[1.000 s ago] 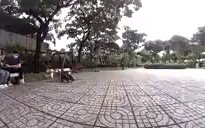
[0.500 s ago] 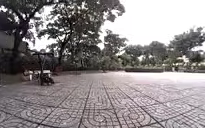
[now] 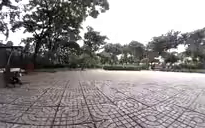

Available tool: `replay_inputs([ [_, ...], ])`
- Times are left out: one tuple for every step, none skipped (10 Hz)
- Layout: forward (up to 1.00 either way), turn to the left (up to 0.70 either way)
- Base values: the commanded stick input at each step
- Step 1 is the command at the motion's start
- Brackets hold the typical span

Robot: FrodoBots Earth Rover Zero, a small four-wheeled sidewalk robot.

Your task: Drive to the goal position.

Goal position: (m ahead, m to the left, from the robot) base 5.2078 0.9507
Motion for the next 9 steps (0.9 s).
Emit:
replay_inputs([
  [1.00,0.00],
  [1.00,0.00],
  [1.00,0.00],
  [1.00,0.00],
  [1.00,0.00],
  [1.00,0.00],
  [1.00,0.00],
  [1.00,0.00],
  [1.00,0.00],
])
